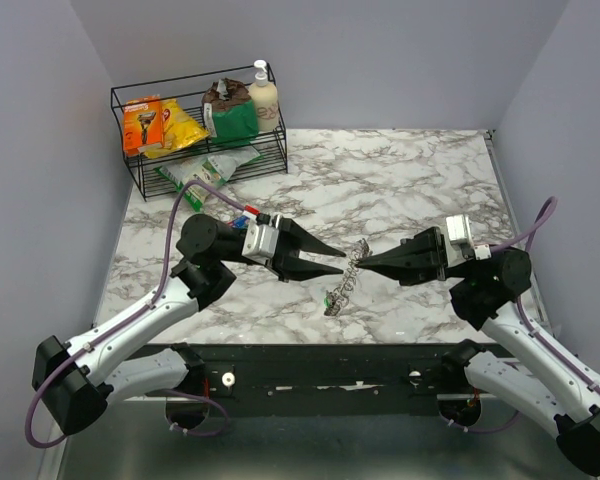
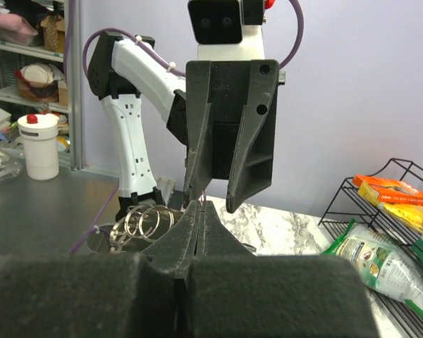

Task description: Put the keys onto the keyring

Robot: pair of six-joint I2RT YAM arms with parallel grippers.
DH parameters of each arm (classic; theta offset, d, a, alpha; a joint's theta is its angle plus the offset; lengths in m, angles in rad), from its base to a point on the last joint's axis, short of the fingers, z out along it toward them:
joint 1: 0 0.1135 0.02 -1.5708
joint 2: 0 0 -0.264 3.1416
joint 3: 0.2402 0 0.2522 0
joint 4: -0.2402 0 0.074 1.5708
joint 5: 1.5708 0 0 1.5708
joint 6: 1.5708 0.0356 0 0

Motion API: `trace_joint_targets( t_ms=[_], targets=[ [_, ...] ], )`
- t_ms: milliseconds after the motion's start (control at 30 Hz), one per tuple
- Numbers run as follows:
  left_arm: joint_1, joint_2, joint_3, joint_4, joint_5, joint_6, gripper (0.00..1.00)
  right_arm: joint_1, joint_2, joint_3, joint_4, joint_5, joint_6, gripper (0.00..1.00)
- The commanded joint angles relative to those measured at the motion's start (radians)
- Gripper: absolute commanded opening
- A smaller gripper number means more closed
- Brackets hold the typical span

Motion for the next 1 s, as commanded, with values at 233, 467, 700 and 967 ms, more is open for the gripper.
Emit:
trace_joint_targets(
  t_ms=[233, 467, 700, 967],
  targets=[
    [-0.033, 0.031, 0.046, 0.027, -0.014, -0.015, 0.36, -0.001, -0.014, -0.022, 0.047, 0.039, -0.010, 0.01],
    [-0.048, 0.041, 0.050, 0.021, -0.020, -0.011, 0.32, -0.003, -0.016, -0.026, 0.044, 0.034, -0.010, 0.01],
    [-0.059, 0.049, 0.054, -0.022, -0.024, 0.020, 0.30, -0.001, -0.019, -0.026, 0.044, 0.031, -0.009, 0.01],
    [-0.071, 0.052, 0.059, -0.057, -0.038, 0.051, 0.19, -0.001, -0.020, -0.029, 0.047, 0.022, -0.005, 0.01]
  ],
)
